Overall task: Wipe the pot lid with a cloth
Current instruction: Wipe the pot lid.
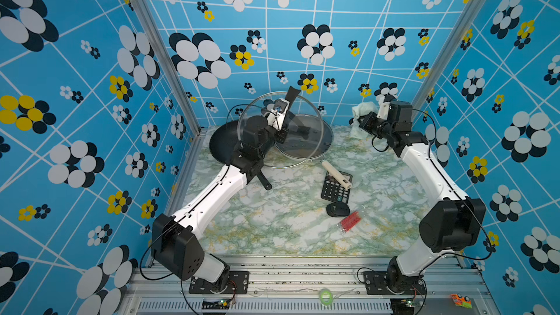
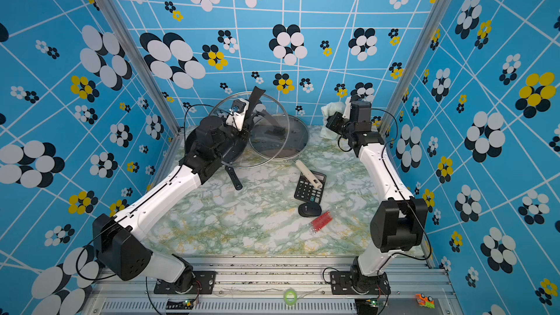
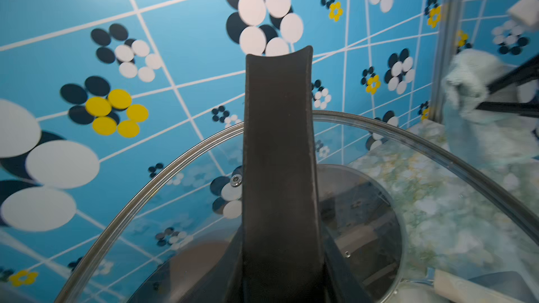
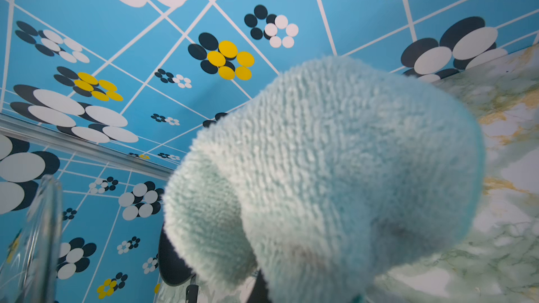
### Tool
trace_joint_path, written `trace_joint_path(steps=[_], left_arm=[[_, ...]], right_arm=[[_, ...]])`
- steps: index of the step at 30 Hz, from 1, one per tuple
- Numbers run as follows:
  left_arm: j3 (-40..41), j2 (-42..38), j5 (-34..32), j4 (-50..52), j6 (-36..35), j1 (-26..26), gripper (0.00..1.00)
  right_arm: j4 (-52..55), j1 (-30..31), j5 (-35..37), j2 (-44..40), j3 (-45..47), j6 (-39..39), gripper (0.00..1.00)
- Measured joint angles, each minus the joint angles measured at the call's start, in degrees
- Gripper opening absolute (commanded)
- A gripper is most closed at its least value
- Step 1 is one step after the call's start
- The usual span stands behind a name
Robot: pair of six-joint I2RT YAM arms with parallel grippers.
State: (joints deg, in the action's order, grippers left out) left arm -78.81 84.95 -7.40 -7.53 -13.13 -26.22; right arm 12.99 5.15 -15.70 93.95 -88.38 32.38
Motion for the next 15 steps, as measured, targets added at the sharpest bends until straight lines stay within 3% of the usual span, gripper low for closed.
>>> trace_joint_path(steps=[8, 15], left_arm=[[0.0, 2.21, -5.51, 3.61, 6.03, 10.43, 0.0], [-2.82, 14.97, -5.55, -1.14, 8.02, 14.1, 0.0]], right_arm=[[-1.66, 6.99, -1.81, -2.99, 1.09, -0.83, 0.0], [-1.53, 9.46, -2.16, -2.97, 1.09, -0.87, 0.0]])
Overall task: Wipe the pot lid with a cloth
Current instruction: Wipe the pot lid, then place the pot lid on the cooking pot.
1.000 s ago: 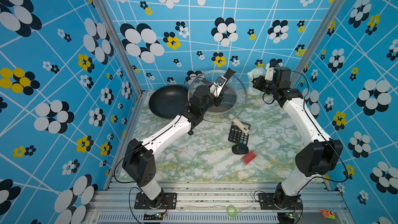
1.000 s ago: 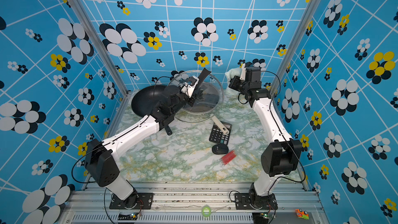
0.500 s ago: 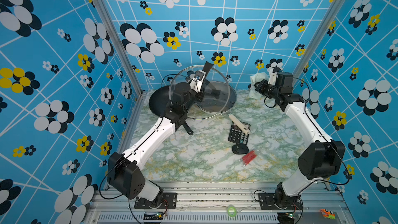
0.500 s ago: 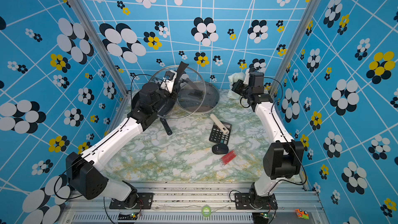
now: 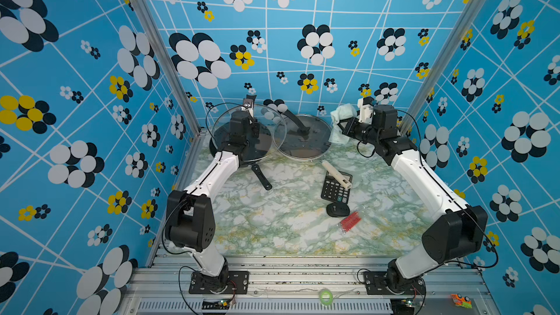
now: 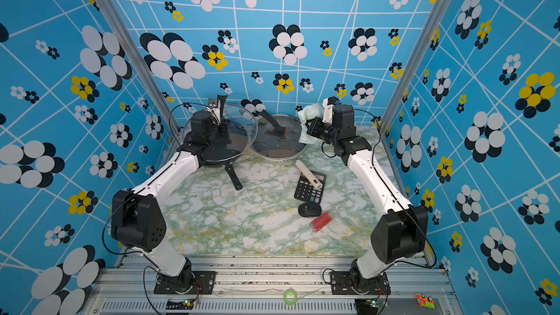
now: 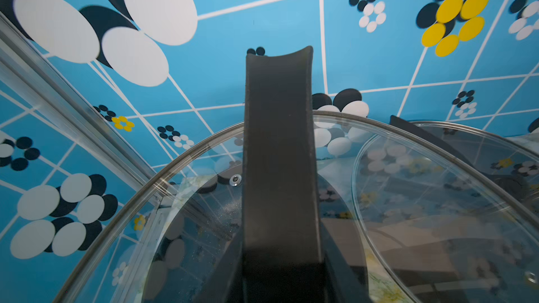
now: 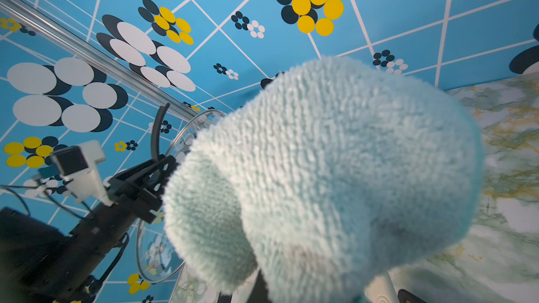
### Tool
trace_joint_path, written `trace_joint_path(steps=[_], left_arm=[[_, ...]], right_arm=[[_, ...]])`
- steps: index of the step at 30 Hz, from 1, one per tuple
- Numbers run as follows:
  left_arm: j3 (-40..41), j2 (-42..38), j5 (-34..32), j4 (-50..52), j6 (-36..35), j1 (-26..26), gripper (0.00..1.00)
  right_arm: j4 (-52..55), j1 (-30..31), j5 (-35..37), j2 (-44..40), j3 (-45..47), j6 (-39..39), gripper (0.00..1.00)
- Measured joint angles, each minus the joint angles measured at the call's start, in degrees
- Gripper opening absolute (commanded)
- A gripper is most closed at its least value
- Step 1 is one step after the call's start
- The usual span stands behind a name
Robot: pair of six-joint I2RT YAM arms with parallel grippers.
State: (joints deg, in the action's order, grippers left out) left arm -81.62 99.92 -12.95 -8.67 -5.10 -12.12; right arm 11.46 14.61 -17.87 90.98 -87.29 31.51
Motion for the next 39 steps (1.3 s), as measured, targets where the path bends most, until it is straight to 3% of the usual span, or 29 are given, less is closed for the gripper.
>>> trace_joint_path(steps=[10, 21, 39], left_arm=[[-0.92, 16.52, -4.44, -8.07, 1.46, 5.18, 0.0], [-3.23, 22.51, -7.1, -18.16, 1.75, 5.73, 0.0], [-3.63, 24.52, -10.69, -19.8, 4.07, 6.16, 0.0]], right_arm=[[4.28, 0.37, 5.55, -4.5, 0.59, -1.29, 0.0], [7.19, 0.37, 10.32, -6.01, 0.39, -1.29, 0.0], [9.92, 0.74, 13.14, -3.69, -2.19, -2.43, 0.0]])
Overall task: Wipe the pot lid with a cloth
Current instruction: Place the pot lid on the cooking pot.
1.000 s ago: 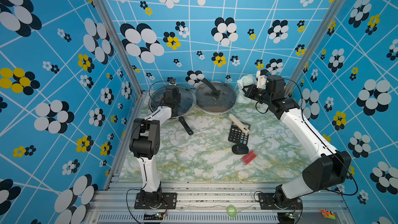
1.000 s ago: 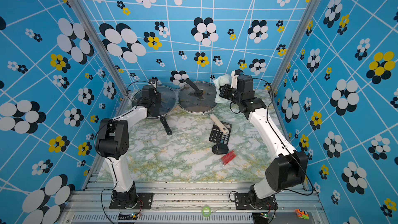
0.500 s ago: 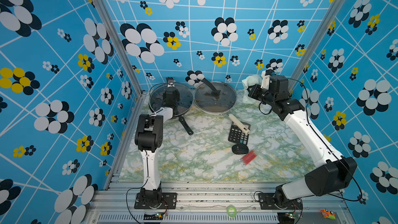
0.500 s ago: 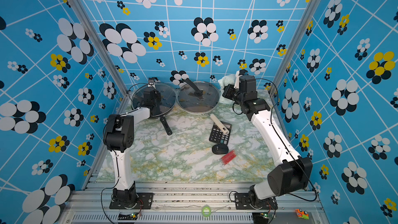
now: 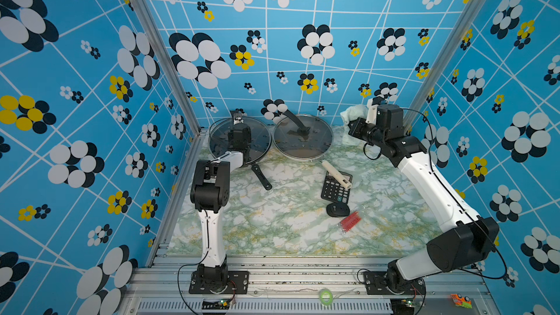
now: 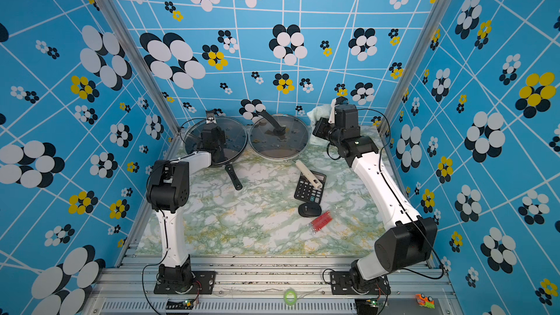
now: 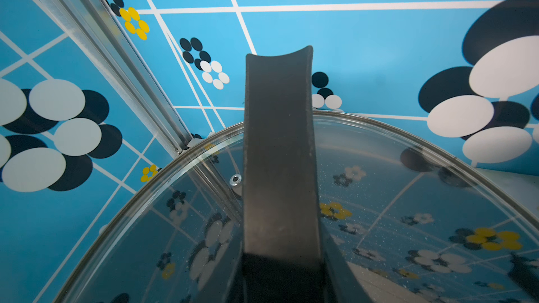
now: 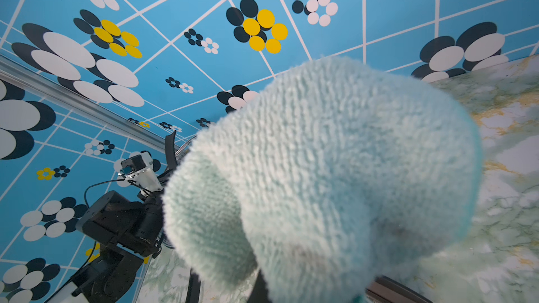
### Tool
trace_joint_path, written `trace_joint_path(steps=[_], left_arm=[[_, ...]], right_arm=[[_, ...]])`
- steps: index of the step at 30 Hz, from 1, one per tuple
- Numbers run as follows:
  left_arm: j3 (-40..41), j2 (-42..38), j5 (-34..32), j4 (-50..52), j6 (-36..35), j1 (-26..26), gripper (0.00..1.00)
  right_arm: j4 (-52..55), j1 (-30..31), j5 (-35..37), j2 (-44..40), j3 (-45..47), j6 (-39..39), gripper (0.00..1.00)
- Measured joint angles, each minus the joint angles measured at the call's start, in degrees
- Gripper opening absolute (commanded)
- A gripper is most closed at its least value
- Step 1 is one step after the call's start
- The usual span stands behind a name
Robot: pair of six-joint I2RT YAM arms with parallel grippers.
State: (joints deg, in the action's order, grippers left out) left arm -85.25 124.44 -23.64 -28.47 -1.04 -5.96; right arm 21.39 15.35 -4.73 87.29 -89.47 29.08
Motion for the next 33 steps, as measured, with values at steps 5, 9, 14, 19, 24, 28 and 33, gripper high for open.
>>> trace_joint_path(steps=[5, 9, 14, 19, 24, 28, 33], left_arm=[[0.0, 0.0, -0.39, 0.26, 1.09, 0.0, 0.0], [0.0, 0.0, 0.09, 0.24, 1.99, 0.0, 0.0], [0.0, 0.0, 1.7, 0.85, 3.04, -0.02, 0.0], [-0.59, 0.0, 2.16, 2.49, 3.43, -0.02, 0.0], [-1.81, 0.26, 1.27, 4.55, 3.15, -0.13, 0.11], [-3.41, 1.01, 0.07, 5.44, 2.67, -0.44, 0.24], [-3.41, 1.05, -0.94, 5.4, 2.58, -0.68, 0.28]], right_arm=[[0.85, 0.0, 0.02, 0.66, 0.0, -0.48, 0.0], [1.49, 0.0, 0.02, 1.03, -1.22, -1.07, 0.0], [1.64, 0.0, 0.11, 1.03, -2.51, -1.46, 0.0], [2.25, 0.0, 0.17, 1.03, -2.51, -1.95, 0.0], [2.32, 0.0, 0.17, 1.03, -2.51, -2.58, 0.0], [2.51, 0.0, 0.17, 1.03, -2.51, -2.97, 0.0], [2.64, 0.0, 0.17, 1.03, -2.51, -3.23, 0.0]])
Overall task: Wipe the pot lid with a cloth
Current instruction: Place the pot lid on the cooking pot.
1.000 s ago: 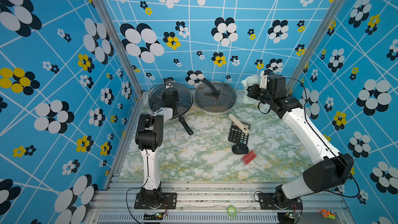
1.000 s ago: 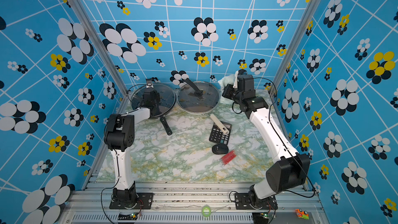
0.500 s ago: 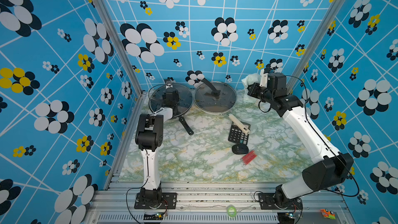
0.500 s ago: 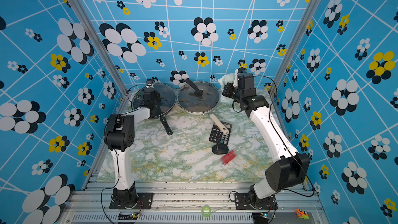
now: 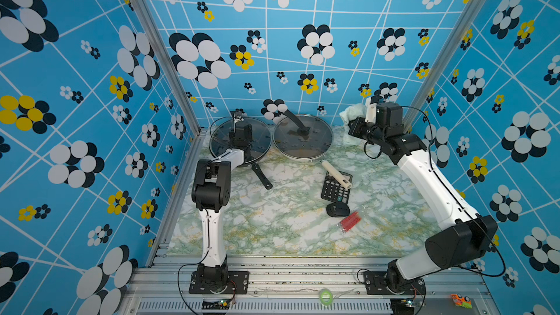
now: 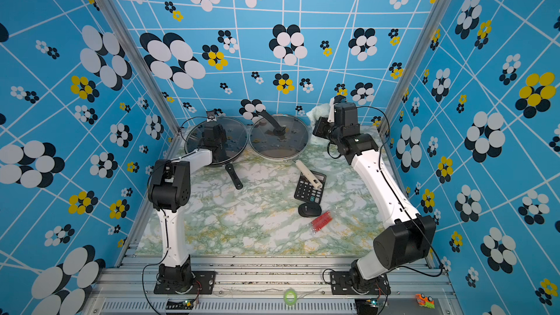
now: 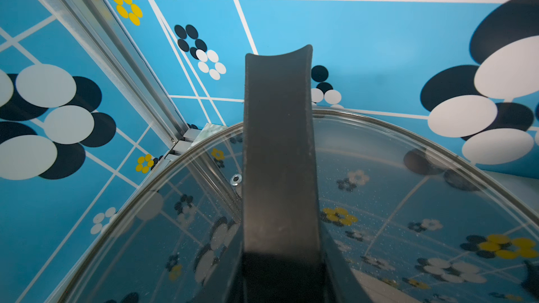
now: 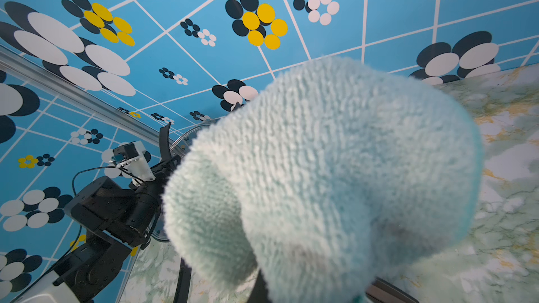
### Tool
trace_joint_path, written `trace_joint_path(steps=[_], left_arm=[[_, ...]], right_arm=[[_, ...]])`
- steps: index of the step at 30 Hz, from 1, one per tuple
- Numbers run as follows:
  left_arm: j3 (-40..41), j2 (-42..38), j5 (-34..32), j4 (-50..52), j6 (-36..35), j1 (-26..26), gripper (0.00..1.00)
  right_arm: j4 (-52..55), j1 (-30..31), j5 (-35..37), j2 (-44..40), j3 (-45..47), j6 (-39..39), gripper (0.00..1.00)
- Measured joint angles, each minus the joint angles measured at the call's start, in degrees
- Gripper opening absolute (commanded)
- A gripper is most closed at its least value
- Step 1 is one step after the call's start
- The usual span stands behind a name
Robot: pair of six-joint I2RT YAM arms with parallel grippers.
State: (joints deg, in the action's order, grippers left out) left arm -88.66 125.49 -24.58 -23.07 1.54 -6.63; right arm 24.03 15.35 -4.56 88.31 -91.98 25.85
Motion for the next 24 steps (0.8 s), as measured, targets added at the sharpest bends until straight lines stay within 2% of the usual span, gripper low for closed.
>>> trace_joint_path(steps=[4, 9, 10, 12, 14, 17, 20, 21, 24], left_arm=[[0.13, 0.0, -0.59, -0.02, 0.7, -0.15, 0.3], [0.98, 0.0, -1.05, -1.18, 0.96, -0.31, 0.42], [1.22, -0.02, -1.2, -2.12, 1.03, -0.42, 0.49], [1.44, -0.04, -1.51, -3.76, 0.83, -0.79, 0.53], [1.79, -0.28, -1.66, -4.63, 0.52, -1.2, 0.64], [3.17, -1.25, -1.73, -6.1, 0.17, -1.64, 0.72], [5.62, -3.37, -1.51, -8.07, 0.09, -1.81, 0.85], [6.27, -4.31, -1.38, -8.35, 0.0, -1.81, 0.97], [8.59, -8.07, -0.07, -9.2, 0.44, -1.79, 0.99]], right_arm=[[0.76, 0.0, 0.02, 0.0, 0.0, -0.2, 0.0], [1.18, 0.0, 0.04, -0.02, 0.0, -0.7, 0.0], [1.18, 0.0, 0.04, -0.02, 0.0, -0.81, 0.0], [1.18, 0.0, 0.04, -0.02, 0.0, -0.85, 0.0], [1.18, 0.0, 0.02, -0.02, 0.0, -1.01, 0.0], [1.18, 0.0, 0.0, -0.02, 0.0, -1.09, 0.0], [1.07, 0.0, -0.09, -0.2, 0.5, -1.22, 0.0], [1.14, 0.0, -0.24, -0.28, 0.9, -1.2, 0.0], [1.09, 0.0, -0.7, -0.28, 1.6, -1.2, 0.0]])
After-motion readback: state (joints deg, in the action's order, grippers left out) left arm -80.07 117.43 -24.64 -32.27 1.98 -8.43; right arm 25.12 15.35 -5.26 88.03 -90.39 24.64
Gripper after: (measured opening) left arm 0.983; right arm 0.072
